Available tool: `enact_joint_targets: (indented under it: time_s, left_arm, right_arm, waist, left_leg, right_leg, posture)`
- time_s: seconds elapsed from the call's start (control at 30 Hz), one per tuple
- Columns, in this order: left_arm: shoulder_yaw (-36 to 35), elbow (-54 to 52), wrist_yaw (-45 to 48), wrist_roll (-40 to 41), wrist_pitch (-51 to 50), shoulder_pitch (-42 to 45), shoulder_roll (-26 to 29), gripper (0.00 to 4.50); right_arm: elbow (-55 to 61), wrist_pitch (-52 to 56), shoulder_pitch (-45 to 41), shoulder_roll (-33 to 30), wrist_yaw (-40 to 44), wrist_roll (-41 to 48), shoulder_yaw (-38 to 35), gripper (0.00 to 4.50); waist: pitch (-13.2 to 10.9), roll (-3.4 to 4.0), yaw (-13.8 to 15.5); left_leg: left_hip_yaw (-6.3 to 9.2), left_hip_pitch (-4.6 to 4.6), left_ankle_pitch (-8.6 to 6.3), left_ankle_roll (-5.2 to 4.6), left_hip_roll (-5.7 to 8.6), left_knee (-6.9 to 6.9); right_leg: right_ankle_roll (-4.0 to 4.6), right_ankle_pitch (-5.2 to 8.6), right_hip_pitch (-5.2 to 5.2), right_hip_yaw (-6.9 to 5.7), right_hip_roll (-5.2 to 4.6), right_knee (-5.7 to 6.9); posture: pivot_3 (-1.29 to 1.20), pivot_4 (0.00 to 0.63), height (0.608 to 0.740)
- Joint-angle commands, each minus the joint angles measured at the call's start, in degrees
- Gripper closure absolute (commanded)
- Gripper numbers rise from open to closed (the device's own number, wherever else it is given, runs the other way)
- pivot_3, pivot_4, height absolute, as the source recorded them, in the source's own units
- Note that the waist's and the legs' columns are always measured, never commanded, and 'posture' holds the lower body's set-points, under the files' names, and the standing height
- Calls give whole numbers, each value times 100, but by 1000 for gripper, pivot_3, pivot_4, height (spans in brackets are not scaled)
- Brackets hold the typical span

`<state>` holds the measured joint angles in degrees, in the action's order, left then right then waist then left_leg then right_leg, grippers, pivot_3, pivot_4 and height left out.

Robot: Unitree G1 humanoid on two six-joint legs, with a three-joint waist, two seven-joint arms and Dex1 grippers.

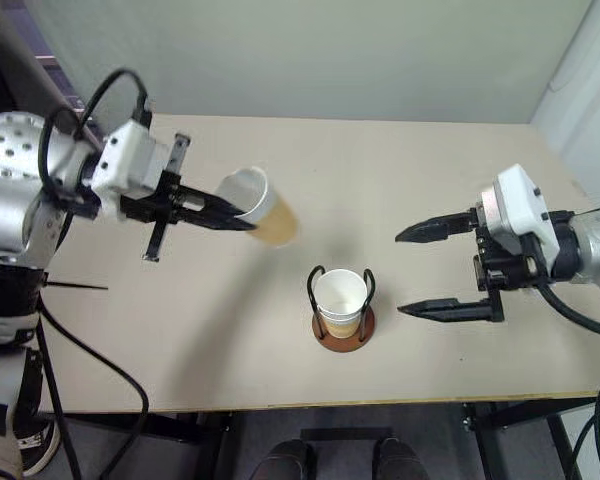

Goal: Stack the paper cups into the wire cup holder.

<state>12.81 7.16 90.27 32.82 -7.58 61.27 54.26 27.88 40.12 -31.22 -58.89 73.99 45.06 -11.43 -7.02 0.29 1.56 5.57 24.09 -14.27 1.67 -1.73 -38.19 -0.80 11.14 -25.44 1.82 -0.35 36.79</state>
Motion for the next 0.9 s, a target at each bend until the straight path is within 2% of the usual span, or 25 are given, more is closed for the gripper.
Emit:
enact_joint_targets:
  time_s: [0.03,0.27,0.43,0.8,0.9]
  left_arm:
    - [615,70,223,562,285,564,-87,4446]
    - [2196,179,223,1033,1222,1140,174,4446]
    - [2826,533,223,990,1800,1383,42,4446]
    - [3224,606,223,787,1962,1307,-356,4446]
    - [3252,618,223,687,2014,1280,-369,3834]
  right_arm:
    - [235,-5,35,-145,-233,152,-380,0]
    - [484,86,325,-363,-556,276,-737,0]
    - [639,108,541,-434,-784,394,-910,0]
    - [758,122,684,-540,-1094,535,-973,0]
    - [766,117,729,-569,-1123,543,-996,0]
  waist:
    - [0,2,-5]
    - [-1,5,-53]
    - [0,5,-35]
    - [-1,5,-4]
    - [-1,4,-2]
  left_leg:
    - [2,-7,-1,-2,-2,-3]
    - [3,-19,1,-7,-5,-3]
    - [8,-10,-2,-11,-1,-7]
    - [6,3,-4,-11,6,-10]
    - [4,3,-4,-11,6,-10]
  right_leg:
    - [-3,-2,10,0,-1,0]
    - [-15,-8,19,3,1,5]
    - [-28,-5,20,4,-1,-3]
    - [-53,8,21,4,-2,-12]
    - [-55,9,21,4,-1,-12]
  posture:
    - [0,150,740]
    - [0,150,740]
    - [0,150,740]
    - [0,150,740]
    - [0,150,740]
